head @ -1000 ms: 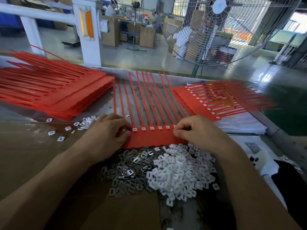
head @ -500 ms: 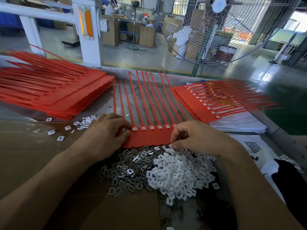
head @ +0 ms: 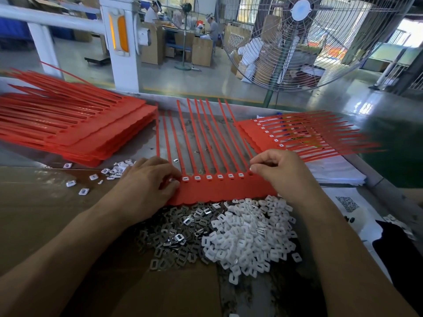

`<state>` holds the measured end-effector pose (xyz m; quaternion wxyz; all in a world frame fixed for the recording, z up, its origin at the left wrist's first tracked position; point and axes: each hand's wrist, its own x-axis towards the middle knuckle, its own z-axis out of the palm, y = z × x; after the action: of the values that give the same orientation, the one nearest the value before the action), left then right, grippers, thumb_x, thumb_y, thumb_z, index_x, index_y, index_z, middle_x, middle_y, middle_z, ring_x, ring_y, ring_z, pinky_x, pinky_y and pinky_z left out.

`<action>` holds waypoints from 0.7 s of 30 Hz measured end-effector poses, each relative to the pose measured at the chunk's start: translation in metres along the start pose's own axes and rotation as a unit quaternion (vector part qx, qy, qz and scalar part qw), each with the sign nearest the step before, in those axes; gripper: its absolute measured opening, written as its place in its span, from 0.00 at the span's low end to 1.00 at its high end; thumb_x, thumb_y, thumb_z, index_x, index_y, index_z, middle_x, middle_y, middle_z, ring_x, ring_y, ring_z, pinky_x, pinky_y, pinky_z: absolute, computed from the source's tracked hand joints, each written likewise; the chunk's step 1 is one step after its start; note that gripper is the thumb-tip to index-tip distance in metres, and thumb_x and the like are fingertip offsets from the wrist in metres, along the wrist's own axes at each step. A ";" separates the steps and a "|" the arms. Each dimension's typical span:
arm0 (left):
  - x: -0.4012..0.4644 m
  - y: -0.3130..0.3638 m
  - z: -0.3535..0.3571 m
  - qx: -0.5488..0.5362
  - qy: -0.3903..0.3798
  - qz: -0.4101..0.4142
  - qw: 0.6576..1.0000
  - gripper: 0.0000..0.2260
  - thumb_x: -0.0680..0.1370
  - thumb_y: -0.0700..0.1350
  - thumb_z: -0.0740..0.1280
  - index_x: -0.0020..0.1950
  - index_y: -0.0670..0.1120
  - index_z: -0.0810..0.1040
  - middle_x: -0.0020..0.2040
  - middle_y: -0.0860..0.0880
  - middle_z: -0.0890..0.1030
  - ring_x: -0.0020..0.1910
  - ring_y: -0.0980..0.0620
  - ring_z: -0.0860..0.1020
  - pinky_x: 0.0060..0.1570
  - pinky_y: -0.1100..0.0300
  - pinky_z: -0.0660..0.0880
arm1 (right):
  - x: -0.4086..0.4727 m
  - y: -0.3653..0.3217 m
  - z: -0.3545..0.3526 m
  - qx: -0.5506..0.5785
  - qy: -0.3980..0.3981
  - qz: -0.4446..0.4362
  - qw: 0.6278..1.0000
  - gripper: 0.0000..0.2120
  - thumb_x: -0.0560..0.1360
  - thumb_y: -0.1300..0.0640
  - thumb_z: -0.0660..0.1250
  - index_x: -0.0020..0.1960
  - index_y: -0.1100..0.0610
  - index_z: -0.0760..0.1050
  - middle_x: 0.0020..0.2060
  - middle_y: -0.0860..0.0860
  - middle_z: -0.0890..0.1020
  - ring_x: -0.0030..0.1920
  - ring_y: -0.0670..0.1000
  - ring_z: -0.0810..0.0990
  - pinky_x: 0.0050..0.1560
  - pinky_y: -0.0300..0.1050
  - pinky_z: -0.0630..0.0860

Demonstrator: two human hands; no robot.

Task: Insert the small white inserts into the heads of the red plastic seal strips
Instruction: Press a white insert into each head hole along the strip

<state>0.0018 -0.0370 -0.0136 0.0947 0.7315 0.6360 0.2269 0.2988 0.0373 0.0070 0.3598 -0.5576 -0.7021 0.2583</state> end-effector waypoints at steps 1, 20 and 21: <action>0.000 0.000 0.000 0.001 -0.001 0.000 1.000 0.13 0.81 0.55 0.64 0.64 0.60 0.78 0.66 0.58 0.74 0.67 0.53 0.68 0.71 0.49 0.64 | 0.002 0.002 -0.001 -0.003 0.028 0.008 1.000 0.05 0.76 0.55 0.75 0.44 0.45 0.84 0.41 0.40 0.86 0.43 0.35 0.82 0.44 0.36 0.71; 0.000 -0.001 0.001 0.005 0.000 0.002 1.000 0.13 0.81 0.56 0.63 0.64 0.60 0.78 0.65 0.58 0.73 0.65 0.53 0.68 0.70 0.50 0.64 | 0.006 0.007 0.016 -0.076 0.029 0.036 0.996 0.07 0.78 0.59 0.72 0.48 0.47 0.82 0.44 0.42 0.84 0.46 0.38 0.80 0.42 0.31 0.70; 0.000 -0.001 0.002 0.004 0.001 0.003 1.000 0.13 0.81 0.55 0.63 0.64 0.60 0.78 0.65 0.58 0.74 0.65 0.53 0.68 0.70 0.50 0.64 | 0.006 0.006 0.017 -0.088 0.029 0.036 0.995 0.06 0.78 0.60 0.72 0.48 0.48 0.83 0.45 0.43 0.84 0.46 0.40 0.81 0.43 0.33 0.72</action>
<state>0.0017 -0.0362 -0.0152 0.0903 0.7336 0.6347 0.2254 0.2881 0.0455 -0.0061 0.3206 -0.6189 -0.6908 0.1920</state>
